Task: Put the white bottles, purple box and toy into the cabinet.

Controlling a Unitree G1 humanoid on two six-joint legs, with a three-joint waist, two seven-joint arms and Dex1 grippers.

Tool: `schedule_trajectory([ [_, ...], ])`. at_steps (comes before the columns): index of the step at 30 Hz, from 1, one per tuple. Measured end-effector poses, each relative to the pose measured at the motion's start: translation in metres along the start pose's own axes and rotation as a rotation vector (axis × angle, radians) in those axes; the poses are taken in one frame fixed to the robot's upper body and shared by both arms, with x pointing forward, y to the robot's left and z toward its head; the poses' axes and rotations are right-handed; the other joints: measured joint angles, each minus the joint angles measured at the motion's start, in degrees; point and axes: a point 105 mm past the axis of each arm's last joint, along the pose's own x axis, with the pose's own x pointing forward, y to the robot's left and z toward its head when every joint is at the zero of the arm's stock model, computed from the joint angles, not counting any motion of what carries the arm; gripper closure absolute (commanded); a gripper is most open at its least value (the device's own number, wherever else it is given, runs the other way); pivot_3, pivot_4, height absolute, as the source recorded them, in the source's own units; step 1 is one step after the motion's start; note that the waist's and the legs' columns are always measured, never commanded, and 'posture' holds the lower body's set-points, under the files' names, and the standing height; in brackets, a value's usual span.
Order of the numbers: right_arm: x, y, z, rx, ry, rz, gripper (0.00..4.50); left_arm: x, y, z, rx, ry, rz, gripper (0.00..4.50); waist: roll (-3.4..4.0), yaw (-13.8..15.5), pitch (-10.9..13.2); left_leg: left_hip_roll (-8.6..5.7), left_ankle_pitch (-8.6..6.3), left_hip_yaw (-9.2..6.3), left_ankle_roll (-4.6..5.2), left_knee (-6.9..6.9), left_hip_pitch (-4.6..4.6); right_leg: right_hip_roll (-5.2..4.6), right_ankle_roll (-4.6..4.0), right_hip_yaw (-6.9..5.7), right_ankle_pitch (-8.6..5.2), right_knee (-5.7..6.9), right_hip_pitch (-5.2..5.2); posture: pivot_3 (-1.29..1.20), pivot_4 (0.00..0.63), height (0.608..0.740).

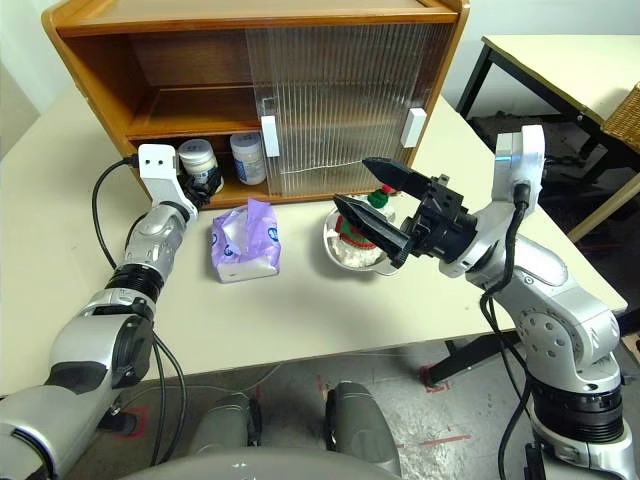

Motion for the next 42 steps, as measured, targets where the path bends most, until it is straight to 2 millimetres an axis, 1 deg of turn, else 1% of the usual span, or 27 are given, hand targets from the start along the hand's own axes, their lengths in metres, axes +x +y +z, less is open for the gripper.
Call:
schedule_trajectory([
  [6,0.000,-0.001,0.000,0.004,0.000,-0.011,0.00,0.006,0.002,0.005,-0.020,0.000,0.054,1.44,-0.09,-0.8,0.0,-0.01,0.00,0.00,0.00,0.00,-0.02,-0.02,0.02,0.00,0.01,-0.01,0.00,-0.18,0.000,0.740],
  [9,-0.001,-0.001,-0.001,0.006,0.002,-0.016,0.00,0.007,0.001,0.005,-0.036,0.008,0.073,1.44,-0.13,-1.1,0.0,-0.01,0.00,0.00,0.00,0.00,-0.02,-0.02,0.02,0.00,0.01,-0.01,0.00,-0.18,0.000,0.740],
  [12,-0.001,-0.001,-0.001,0.005,0.002,-0.018,0.00,0.008,0.000,0.000,-0.050,0.026,0.083,1.44,-0.15,-1.3,0.0,-0.01,0.00,0.00,0.00,0.00,-0.01,-0.01,0.02,0.00,0.01,-0.01,0.00,-0.18,0.000,0.740],
  [17,-0.002,-0.003,0.001,-0.004,0.002,-0.030,0.00,0.009,-0.002,0.000,-0.062,0.028,0.102,1.44,-0.16,-1.3,0.0,-0.01,-0.01,0.00,-0.01,0.00,0.00,-0.01,0.03,0.00,0.02,0.00,0.01,-0.19,0.000,0.740],
  [22,-0.002,-0.002,0.003,-0.011,0.002,-0.029,0.00,0.008,0.000,-0.001,-0.057,0.026,0.122,1.44,-0.18,-1.4,0.0,-0.01,-0.01,0.00,-0.01,0.00,0.01,-0.01,0.03,0.01,0.02,0.00,0.01,-0.19,0.000,0.740],
  [24,-0.002,-0.002,0.003,-0.011,0.002,-0.029,0.00,0.008,0.002,-0.001,-0.054,0.026,0.132,0.68,-0.18,-1.4,0.0,-0.01,-0.01,0.00,-0.01,0.00,0.01,-0.01,0.03,0.01,0.02,0.01,0.01,-0.18,0.000,0.740],
  [25,-0.002,-0.002,0.003,-0.011,0.002,-0.029,0.00,0.008,0.003,-0.001,-0.052,0.025,0.135,0.40,-0.18,-1.4,0.0,-0.01,-0.01,0.00,-0.01,0.00,0.01,-0.01,0.03,0.01,0.02,0.01,0.01,-0.18,0.000,0.740],
  [26,-0.002,-0.002,0.003,-0.011,0.002,-0.029,0.00,0.008,0.004,0.000,-0.051,0.020,0.134,0.03,-0.18,-1.4,0.0,-0.01,-0.01,0.00,-0.01,0.00,0.01,-0.01,0.03,0.01,0.02,0.01,0.01,-0.18,0.000,0.740],
  [34,-0.002,-0.002,0.004,-0.014,-0.001,-0.026,0.00,0.008,0.002,0.008,-0.056,-0.026,0.097,0.03,-0.21,-1.3,-0.1,-0.01,-0.01,0.00,-0.01,0.02,0.02,-0.02,0.05,0.01,0.03,0.01,0.03,-0.17,0.000,0.740],
  [39,0.000,-0.001,0.004,-0.016,-0.004,-0.013,0.00,0.007,-0.003,0.012,-0.047,-0.054,0.048,0.03,-0.21,-1.3,-0.1,-0.01,-0.01,0.00,-0.01,0.02,0.03,-0.02,0.05,0.01,0.04,0.01,0.04,-0.17,0.000,0.740],
  [42,0.001,0.000,0.004,-0.015,-0.004,-0.002,0.00,0.003,-0.003,0.006,-0.030,-0.059,0.030,0.03,-0.20,-1.3,-0.1,-0.01,0.00,0.00,-0.01,0.01,0.04,-0.01,0.05,0.02,0.04,0.02,0.04,-0.15,0.000,0.740],
])
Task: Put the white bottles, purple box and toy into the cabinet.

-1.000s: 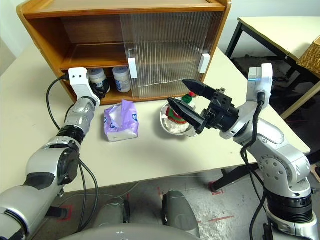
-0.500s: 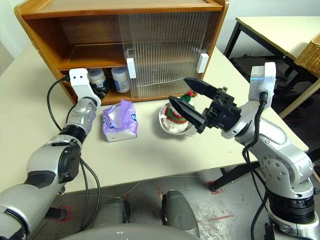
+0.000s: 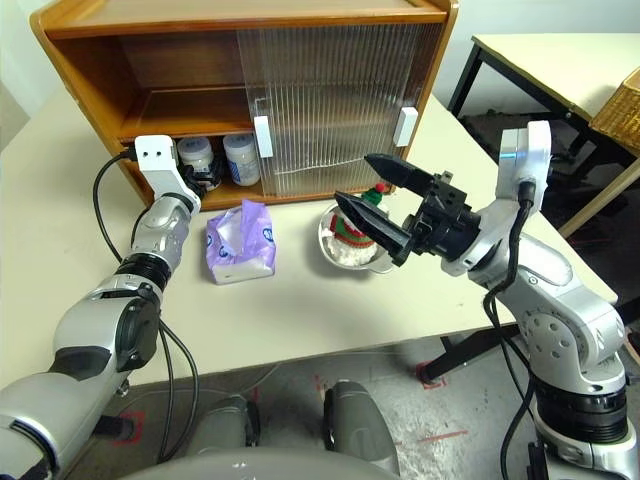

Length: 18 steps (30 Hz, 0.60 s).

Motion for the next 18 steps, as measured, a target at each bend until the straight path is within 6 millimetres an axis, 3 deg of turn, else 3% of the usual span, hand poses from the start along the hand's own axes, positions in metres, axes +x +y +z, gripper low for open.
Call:
schedule_trajectory([
  [5,0.001,-0.001,-0.002,0.009,0.003,0.007,0.00,-0.012,0.008,-0.010,0.016,-0.006,0.003,0.03,-0.01,0.2,0.0,0.00,0.00,0.00,0.00,0.03,0.00,-0.01,0.00,0.01,0.01,0.05,0.00,-0.14,0.000,0.740],
  [13,0.004,-0.001,0.000,0.010,-0.007,0.030,0.00,-0.030,0.014,-0.005,0.057,-0.050,-0.049,0.03,-0.02,0.3,0.0,0.00,0.00,0.00,0.00,0.05,0.03,0.00,0.00,0.04,0.03,0.08,0.02,-0.10,0.000,0.740],
  [18,0.006,-0.003,-0.001,0.020,-0.008,0.045,0.00,-0.051,0.004,0.006,0.085,-0.076,-0.239,0.03,0.01,0.3,0.0,0.01,0.00,0.02,0.00,0.04,0.04,0.00,-0.04,0.07,0.05,0.09,0.00,-0.08,0.000,0.740],
])
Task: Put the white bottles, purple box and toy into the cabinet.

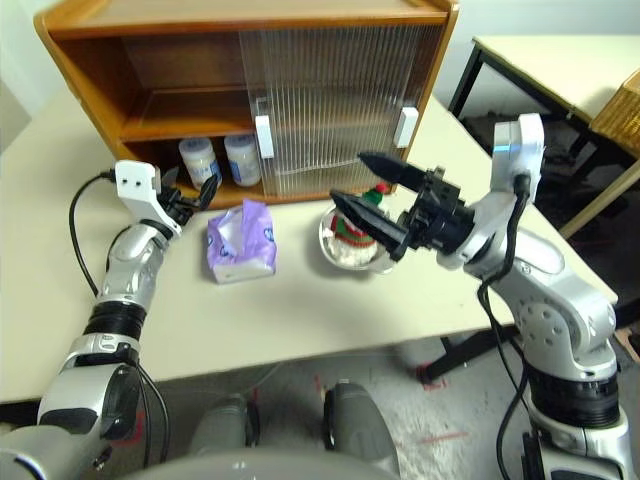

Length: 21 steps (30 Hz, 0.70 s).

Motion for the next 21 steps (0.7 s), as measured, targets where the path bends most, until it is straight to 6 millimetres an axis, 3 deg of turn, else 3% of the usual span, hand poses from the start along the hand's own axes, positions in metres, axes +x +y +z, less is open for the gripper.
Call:
schedule_trajectory([
  [5,0.004,0.002,-0.002,0.009,0.001,0.024,0.00,-0.015,-0.006,0.015,-0.021,-0.011,-0.132,0.03,0.01,0.3,0.0,0.00,0.00,-0.01,0.00,0.02,0.02,0.00,-0.03,0.00,0.01,0.03,0.01,-0.07,0.000,0.740],
  [10,0.005,0.000,-0.004,0.021,0.004,0.034,0.00,-0.052,-0.041,0.036,-0.095,-0.041,-0.492,0.03,0.06,0.4,0.0,0.01,0.00,0.02,0.00,0.00,0.04,0.01,-0.07,0.06,0.00,0.01,-0.01,-0.04,0.000,0.740],
  [12,0.005,-0.001,-0.005,0.025,0.005,0.034,0.00,-0.062,-0.045,0.037,-0.064,-0.025,-0.564,0.03,0.08,0.7,0.0,0.01,0.00,0.01,0.00,-0.01,0.07,0.03,-0.08,0.06,-0.01,0.02,-0.01,-0.04,0.000,0.740],
  [21,0.006,-0.004,-0.005,0.028,0.007,0.039,0.00,-0.095,-0.050,0.017,0.063,0.105,-0.822,0.03,0.40,3.0,0.0,0.01,-0.01,0.04,-0.01,-0.01,0.09,0.01,-0.48,0.08,-0.24,-0.01,-0.04,-0.04,0.000,0.740],
])
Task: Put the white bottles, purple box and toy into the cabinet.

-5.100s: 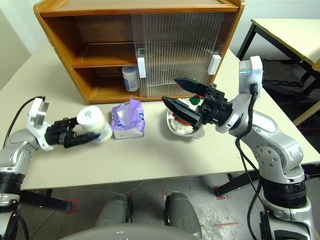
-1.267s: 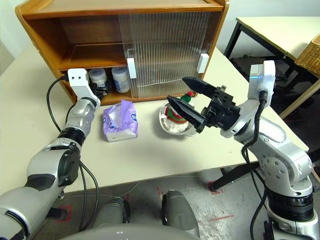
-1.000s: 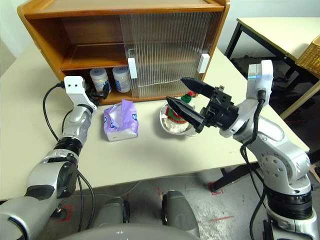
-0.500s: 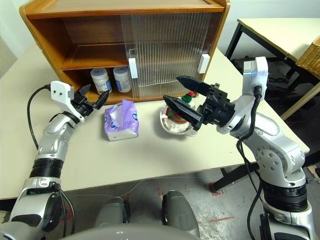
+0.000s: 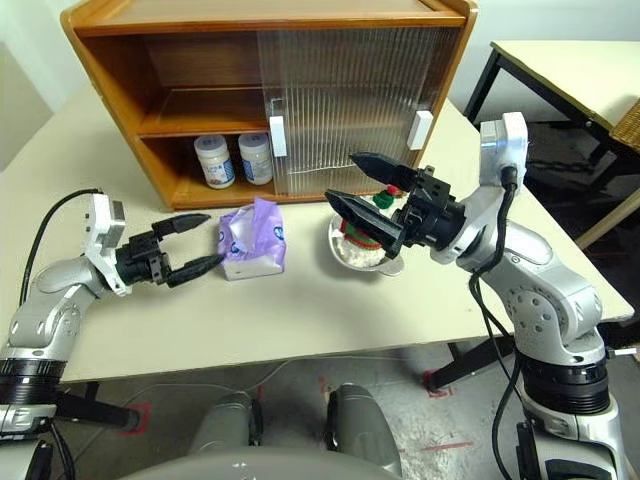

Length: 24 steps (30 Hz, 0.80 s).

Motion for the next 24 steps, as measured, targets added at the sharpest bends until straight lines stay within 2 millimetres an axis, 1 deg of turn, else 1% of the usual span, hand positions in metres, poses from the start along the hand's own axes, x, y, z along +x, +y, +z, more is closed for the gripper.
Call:
schedule_trajectory([
  [5,0.001,0.000,0.001,-0.004,-0.005,0.003,0.00,0.003,-0.004,-0.014,0.008,0.027,-0.038,0.03,0.05,0.3,0.0,0.01,0.00,0.00,0.00,0.00,-0.06,-0.01,0.13,-0.02,0.08,-0.02,-0.01,-0.05,0.000,0.740],
  [9,0.001,0.001,0.001,-0.004,-0.004,0.000,0.00,0.014,-0.004,-0.016,0.037,0.016,-0.061,0.03,0.07,0.1,0.0,0.01,0.00,0.01,0.00,-0.01,-0.07,0.00,0.23,-0.02,0.13,-0.03,-0.02,-0.07,0.000,0.740],
  [15,0.000,0.002,0.001,-0.007,-0.002,-0.015,0.00,0.028,-0.010,-0.029,0.047,0.033,-0.100,0.03,0.12,-0.1,0.0,0.02,0.00,0.00,0.01,-0.02,-0.06,0.03,0.29,-0.02,0.17,-0.02,-0.03,-0.09,0.000,0.740],
  [24,0.000,0.004,0.002,-0.017,-0.004,-0.029,0.00,0.029,-0.003,-0.059,0.043,0.129,-0.023,0.03,0.23,-0.1,-0.1,0.02,0.00,0.00,0.00,0.00,-0.07,0.01,0.31,-0.04,0.18,-0.02,-0.03,-0.11,0.000,0.740],
])
